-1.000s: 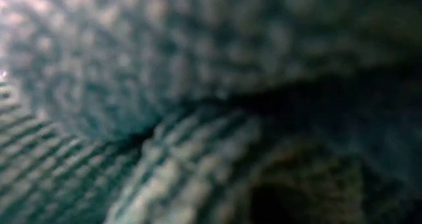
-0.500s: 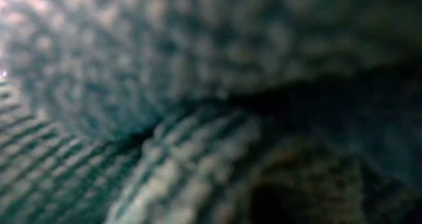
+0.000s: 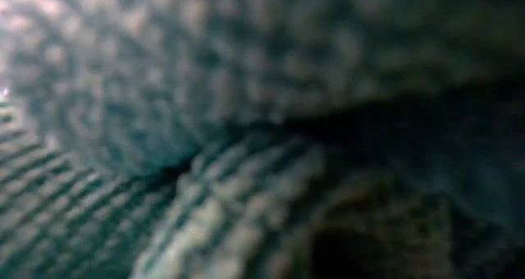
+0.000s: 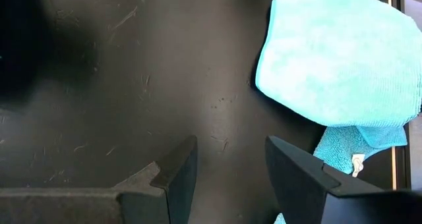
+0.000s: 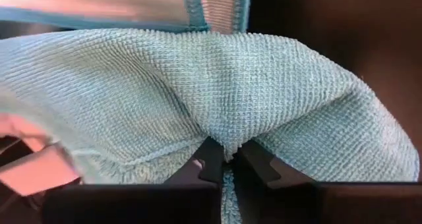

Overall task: Sort microfiber towel by color & place in baskets
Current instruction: Put the blue microfiber towel into the right wire basket

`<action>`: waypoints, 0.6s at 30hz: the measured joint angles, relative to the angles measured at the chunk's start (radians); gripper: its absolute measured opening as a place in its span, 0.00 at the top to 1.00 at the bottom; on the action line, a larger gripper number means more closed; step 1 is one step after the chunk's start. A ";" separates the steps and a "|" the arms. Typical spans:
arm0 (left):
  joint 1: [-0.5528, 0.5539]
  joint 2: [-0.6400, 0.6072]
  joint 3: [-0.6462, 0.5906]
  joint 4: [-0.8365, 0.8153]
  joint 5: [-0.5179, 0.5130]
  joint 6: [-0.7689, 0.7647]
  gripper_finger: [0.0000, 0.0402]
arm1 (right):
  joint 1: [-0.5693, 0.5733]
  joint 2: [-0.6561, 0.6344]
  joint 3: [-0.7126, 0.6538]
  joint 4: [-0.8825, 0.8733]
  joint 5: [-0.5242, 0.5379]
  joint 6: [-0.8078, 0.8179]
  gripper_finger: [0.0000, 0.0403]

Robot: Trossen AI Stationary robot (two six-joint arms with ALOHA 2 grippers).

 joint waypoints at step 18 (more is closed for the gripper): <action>0.000 0.000 0.000 0.054 0.000 0.032 0.60 | -0.006 0.000 0.432 -0.163 0.719 -0.493 0.97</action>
